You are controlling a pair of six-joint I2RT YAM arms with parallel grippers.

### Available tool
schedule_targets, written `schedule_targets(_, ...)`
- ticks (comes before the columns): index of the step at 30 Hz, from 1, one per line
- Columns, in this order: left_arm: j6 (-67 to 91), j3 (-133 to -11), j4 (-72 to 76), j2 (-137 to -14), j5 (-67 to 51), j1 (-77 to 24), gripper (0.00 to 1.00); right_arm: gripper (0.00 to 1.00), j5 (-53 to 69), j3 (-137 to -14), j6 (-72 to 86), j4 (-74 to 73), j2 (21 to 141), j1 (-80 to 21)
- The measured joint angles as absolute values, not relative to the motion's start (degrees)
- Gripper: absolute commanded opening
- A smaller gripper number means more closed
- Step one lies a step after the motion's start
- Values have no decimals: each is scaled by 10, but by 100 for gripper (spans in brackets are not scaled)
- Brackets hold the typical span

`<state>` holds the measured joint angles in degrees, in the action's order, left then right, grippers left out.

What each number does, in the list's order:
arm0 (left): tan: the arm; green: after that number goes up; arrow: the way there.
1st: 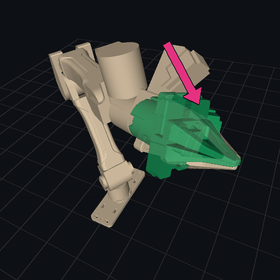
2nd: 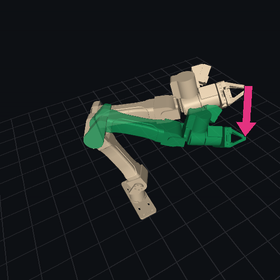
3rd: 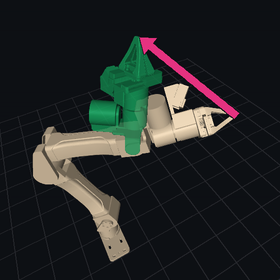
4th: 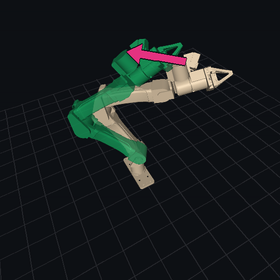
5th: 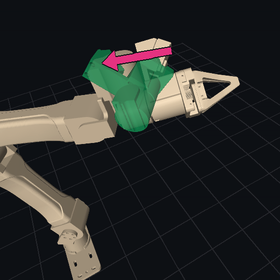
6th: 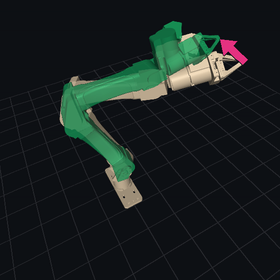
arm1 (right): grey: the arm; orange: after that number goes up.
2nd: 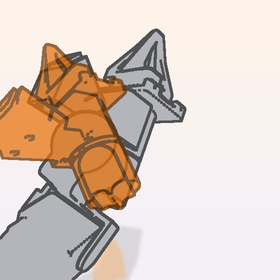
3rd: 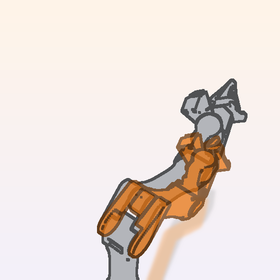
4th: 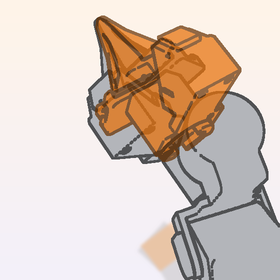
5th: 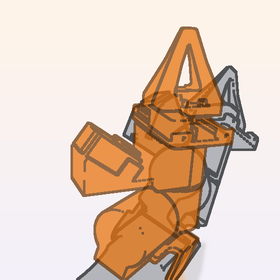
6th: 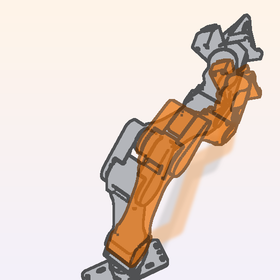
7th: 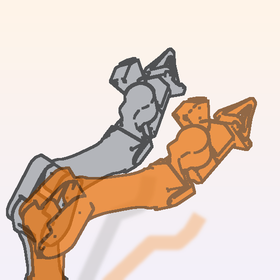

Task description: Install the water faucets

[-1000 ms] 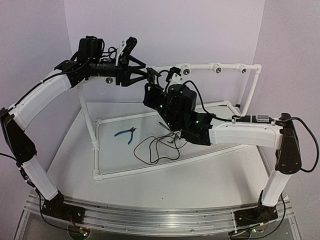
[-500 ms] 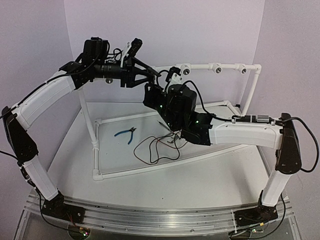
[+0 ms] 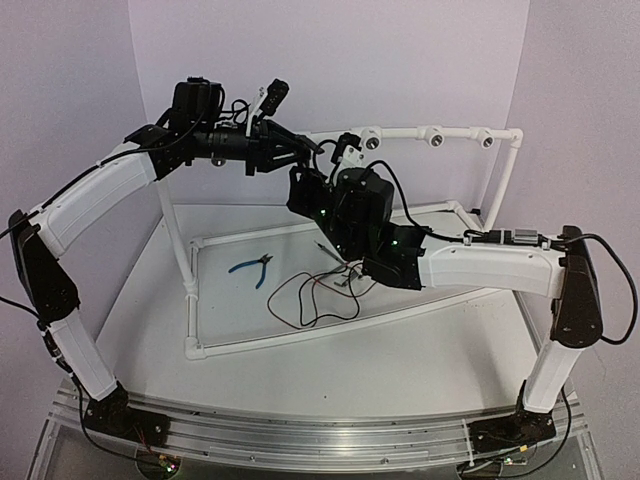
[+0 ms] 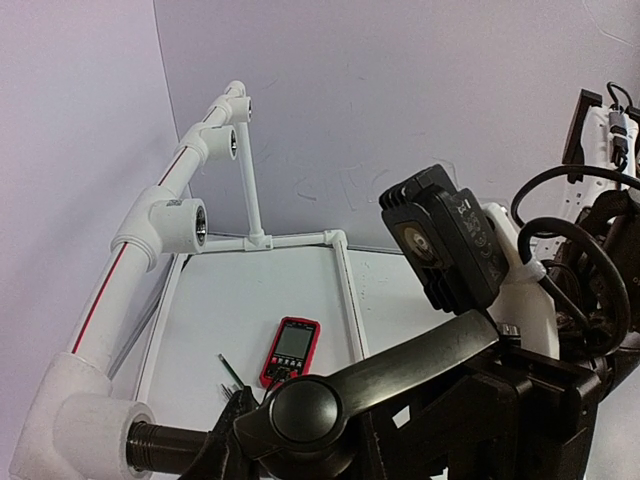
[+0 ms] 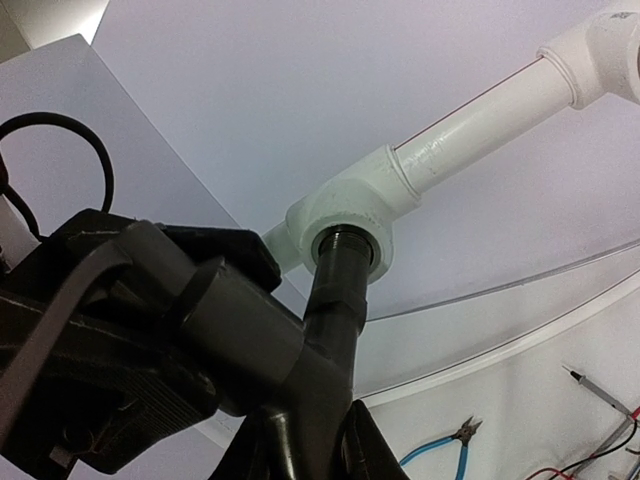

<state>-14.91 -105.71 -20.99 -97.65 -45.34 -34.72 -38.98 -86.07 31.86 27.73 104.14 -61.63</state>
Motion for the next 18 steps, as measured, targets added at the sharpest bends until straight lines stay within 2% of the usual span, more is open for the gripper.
schedule_targets(2, -149, -1057, -210, -976, -453, -347, 0, 5, -389, -861, 315, 277, 1041, -616)
schedule_targets(5, -149, -1057, -210, -976, -450, -347, 0, 21, -387, -861, 311, 277, 1042, -615)
schedule_targets(11, -156, -1061, -220, -976, -440, -348, 0, 44, -380, -861, 292, 287, 1041, -611)
schedule_targets(18, -168, -1068, -238, -976, -433, -348, 0, 56, -360, -851, 265, 292, 1037, -603)
